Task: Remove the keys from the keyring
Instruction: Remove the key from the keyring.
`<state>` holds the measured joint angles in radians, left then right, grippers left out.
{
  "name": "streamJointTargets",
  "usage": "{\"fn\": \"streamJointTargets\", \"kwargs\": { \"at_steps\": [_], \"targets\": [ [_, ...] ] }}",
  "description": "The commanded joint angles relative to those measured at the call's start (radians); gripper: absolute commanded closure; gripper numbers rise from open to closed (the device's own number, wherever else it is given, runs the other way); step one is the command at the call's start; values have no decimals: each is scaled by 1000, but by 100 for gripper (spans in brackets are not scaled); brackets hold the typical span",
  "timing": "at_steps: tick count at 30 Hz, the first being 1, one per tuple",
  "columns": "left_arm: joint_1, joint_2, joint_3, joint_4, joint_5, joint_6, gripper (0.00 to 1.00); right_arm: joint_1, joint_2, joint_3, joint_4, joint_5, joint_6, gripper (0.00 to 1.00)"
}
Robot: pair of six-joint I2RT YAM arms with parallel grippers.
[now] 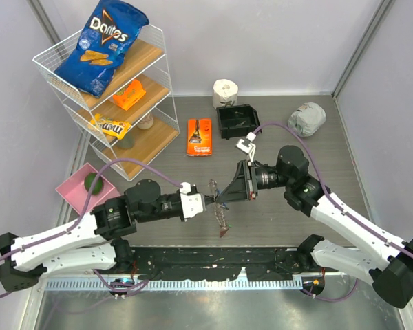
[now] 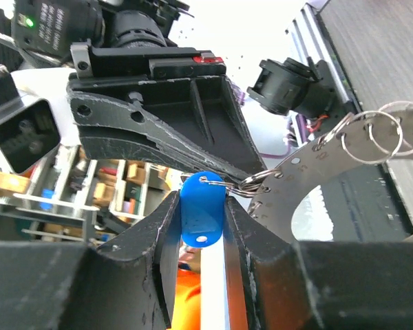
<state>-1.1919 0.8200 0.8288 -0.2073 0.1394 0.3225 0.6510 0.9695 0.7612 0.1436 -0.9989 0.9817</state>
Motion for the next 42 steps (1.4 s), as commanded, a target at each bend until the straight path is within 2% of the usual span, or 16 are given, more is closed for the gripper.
{"fn": "streamJointTargets", "kwargs": {
  "at_steps": [1, 3, 5, 7, 10, 11, 12, 13, 14, 16, 19, 22, 28, 34, 42],
  "targets": [
    [-8, 16, -45, -40, 132, -31, 100, -22, -14, 18, 411, 91, 268, 73],
    [1, 22, -56, -14, 152, -49, 100, -21, -15, -11, 534, 120, 393, 44],
    [23, 24, -68, 17, 190, -91, 100, -19, -32, -29, 608, 157, 445, 25],
    [52, 18, -85, 70, 264, -156, 100, -21, -78, -34, 562, 224, 428, 17],
    [90, 5, -100, 129, 327, -249, 100, -21, -144, -19, 391, 295, 342, 10],
    [100, 1, -97, 129, 347, -276, 100, -22, -173, -11, 349, 318, 274, 11],
    [110, 1, -88, 126, 370, -311, 100, -22, -184, 25, 232, 327, 220, 11],
    [124, 1, -79, 126, 390, -354, 100, -22, -210, 45, 164, 354, 116, 11],
    [139, 5, -66, 126, 420, -396, 100, -22, -222, 88, 25, 373, -8, 11],
    [161, 10, -39, 112, 472, -468, 100, -21, -252, 140, -115, 396, -166, 12],
    [167, 15, -4, 91, 523, -531, 100, -22, -256, 179, -240, 314, -362, 23],
    [175, 7, 15, 91, 574, -577, 100, -22, -267, 179, -346, 246, -551, 39],
    [183, -1, 35, 98, 609, -623, 100, -16, -316, 112, -366, 149, -698, 56],
    [187, 13, 47, 144, 635, -655, 100, 51, -390, -40, -242, 146, -722, 65],
    [187, 57, 87, 178, 726, -657, 100, 220, -384, -111, -193, 258, -814, 64]
  ]
}}
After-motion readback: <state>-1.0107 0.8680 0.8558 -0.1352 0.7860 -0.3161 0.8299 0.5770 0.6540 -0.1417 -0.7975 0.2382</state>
